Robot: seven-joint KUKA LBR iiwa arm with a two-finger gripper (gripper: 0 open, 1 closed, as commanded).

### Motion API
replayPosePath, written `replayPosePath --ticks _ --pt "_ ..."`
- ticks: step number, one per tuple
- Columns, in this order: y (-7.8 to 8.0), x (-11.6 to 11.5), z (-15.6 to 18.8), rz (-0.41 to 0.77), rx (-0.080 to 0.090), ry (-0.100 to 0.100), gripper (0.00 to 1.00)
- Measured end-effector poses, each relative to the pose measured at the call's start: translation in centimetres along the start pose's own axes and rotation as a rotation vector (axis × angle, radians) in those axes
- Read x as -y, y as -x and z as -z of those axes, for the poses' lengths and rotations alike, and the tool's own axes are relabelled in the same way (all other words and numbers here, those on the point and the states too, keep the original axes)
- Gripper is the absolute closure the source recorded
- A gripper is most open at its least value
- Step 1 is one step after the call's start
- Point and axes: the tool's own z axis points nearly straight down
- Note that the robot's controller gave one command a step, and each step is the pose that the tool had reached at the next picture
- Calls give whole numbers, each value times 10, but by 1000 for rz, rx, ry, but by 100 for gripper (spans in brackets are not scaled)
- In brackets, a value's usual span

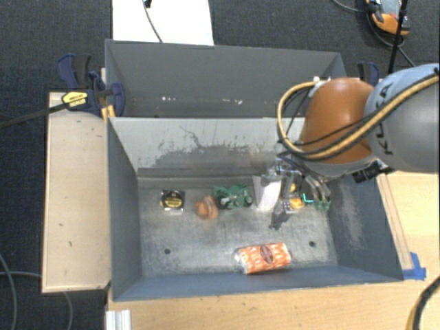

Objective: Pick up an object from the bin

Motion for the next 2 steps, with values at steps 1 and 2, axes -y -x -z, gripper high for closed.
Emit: replayPosePath --ticks 1,2 --pt "2 0 4 0 8 0 0" --pt "23 -65 -15 -39 11 1 0"
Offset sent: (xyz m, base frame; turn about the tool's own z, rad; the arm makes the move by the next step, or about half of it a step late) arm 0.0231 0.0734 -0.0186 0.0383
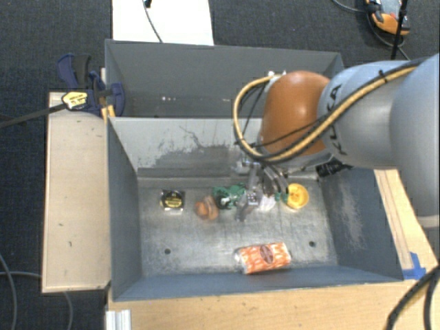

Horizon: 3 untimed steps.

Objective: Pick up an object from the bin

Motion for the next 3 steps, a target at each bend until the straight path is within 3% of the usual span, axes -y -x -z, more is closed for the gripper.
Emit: replayPosePath --ticks 1,2,3 --pt "13 -10 -25 78 -1 0 0" --pt "13 -16 -9 -127 -1 0 0" --pt "15 -1 -52 -19 -2 0 0"
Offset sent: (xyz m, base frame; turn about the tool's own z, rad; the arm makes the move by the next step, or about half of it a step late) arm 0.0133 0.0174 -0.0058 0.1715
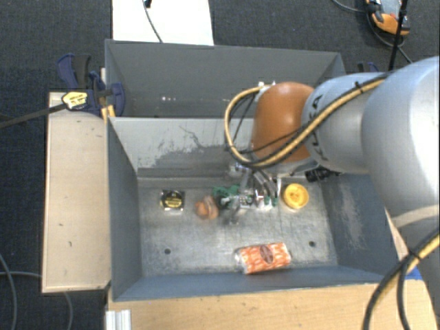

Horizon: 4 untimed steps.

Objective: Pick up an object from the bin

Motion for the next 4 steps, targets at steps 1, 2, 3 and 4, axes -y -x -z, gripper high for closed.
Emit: replayPosePath --ticks 1,2,3,4 --pt "1 -11 1 -165 7 2 100" --pt "1 -11 0 -165 6 2 100" --pt "3 -11 20 -163 1 0 100" --pt "2 -11 55 -161 2 1 100"
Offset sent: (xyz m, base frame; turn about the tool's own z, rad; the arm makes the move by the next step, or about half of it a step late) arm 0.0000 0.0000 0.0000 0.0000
